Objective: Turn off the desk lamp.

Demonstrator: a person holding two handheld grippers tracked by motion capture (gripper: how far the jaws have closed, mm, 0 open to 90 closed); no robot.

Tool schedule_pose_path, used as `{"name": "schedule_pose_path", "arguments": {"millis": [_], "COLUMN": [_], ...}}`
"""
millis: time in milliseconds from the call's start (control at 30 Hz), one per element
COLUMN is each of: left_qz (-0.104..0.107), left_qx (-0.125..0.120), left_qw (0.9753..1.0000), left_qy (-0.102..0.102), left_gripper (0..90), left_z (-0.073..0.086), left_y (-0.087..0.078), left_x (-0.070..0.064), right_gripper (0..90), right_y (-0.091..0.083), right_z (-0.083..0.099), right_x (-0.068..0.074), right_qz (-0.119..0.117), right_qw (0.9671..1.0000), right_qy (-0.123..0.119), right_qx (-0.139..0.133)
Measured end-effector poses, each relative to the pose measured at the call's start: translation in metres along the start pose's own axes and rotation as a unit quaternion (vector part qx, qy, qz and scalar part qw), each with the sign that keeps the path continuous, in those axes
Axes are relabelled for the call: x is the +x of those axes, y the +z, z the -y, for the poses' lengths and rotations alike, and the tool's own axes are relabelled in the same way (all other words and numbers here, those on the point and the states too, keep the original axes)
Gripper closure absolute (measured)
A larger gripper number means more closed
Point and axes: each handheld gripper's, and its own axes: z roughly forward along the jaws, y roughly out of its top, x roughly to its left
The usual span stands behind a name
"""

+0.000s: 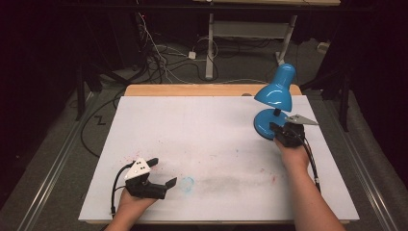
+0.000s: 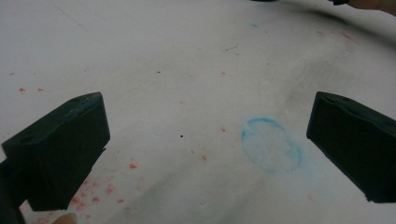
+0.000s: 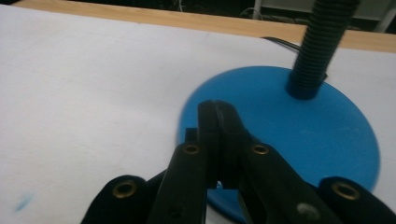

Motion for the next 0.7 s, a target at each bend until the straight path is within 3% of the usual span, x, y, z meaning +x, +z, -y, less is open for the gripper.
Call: {"name": "schedule_pose_path", "arguments": {"millis": [367, 700], "left_qz": [-0.003, -0.005], "left_qx": [-0.003, -0.001], "left_qw": [1.0000, 1.0000], "left_qy": [0.000, 0.006], "left_gripper": [0.0, 0.0], "left_z": [0.000, -0.001], "left_y": [-0.002, -0.004], "left_x": [0.000, -0.003], "right_gripper": [90.0, 90.0], "right_y": [-0.021, -0.035], "right_z": [0.010, 0.032], "right_x": [0.029, 0.045], "right_qz": [-0.037, -0.056], "right_qw": [0.9988, 0.9977], "right_qy": [-0.020, -0.033], "right_qx": [-0.023, -0.017]}}
